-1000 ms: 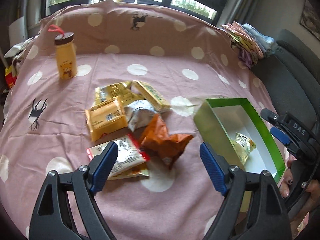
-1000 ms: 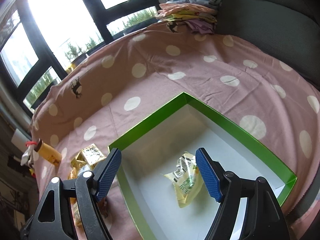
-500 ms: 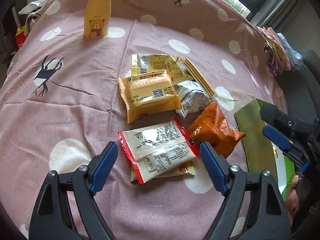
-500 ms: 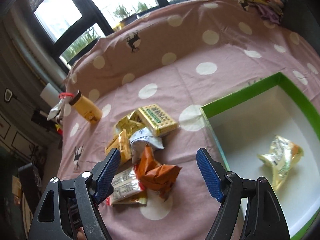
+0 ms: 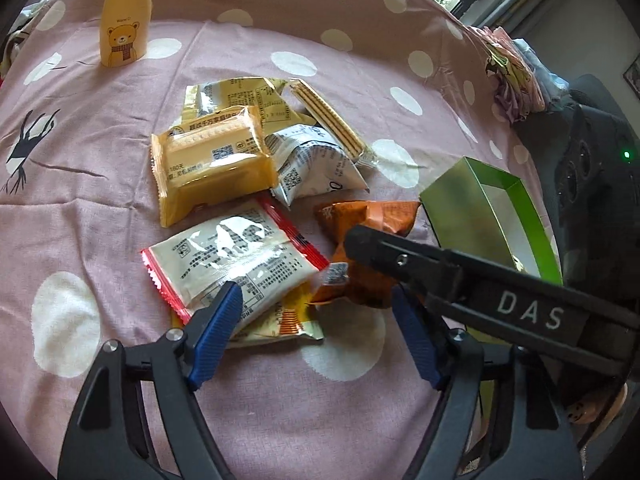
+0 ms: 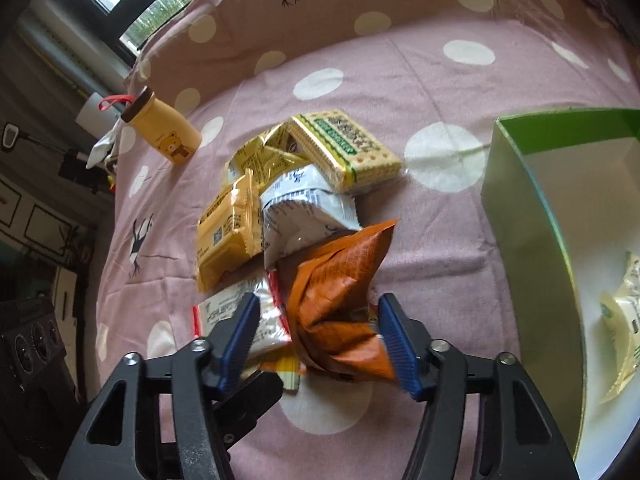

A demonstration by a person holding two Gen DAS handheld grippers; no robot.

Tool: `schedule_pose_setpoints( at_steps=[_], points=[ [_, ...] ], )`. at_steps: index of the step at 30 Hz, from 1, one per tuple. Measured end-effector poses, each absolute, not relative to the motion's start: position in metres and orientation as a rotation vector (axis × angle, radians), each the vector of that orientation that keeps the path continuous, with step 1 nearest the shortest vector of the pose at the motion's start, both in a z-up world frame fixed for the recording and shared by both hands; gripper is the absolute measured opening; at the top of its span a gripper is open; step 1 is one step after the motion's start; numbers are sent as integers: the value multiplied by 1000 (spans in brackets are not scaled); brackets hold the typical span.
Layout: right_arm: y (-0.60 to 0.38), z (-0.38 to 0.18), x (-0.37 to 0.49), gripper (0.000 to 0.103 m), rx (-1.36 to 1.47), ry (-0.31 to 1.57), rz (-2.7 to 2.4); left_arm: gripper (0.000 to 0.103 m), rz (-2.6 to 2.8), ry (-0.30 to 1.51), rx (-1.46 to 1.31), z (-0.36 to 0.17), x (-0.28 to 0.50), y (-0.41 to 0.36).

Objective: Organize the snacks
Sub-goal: 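Move the right tool back to the orange chip bag, then grasp the orange chip bag with the right tool and lift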

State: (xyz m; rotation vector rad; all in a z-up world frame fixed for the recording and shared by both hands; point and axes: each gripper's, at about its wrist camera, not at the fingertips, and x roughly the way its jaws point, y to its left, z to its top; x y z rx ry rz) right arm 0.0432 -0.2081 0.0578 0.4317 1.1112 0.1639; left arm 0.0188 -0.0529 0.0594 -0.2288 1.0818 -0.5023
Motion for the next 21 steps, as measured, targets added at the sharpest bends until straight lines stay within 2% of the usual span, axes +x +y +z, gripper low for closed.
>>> schedule_pose_setpoints(
  at_steps=[2, 4, 11, 21],
  points=[
    [-209, 54, 41, 51, 445, 1122, 175, 68, -528, 1084, -231, 58, 19, -56],
    [-209, 51, 41, 51, 454, 1129, 179, 66, -539, 1074, -224, 57, 21, -61],
    [-217, 47, 38, 44, 552, 1113, 225, 65, -596, 1051, -199, 57, 23, -74],
    [-213, 60, 29, 43, 568, 1060, 276, 63, -572, 985, -175, 71, 16, -75]
  ],
)
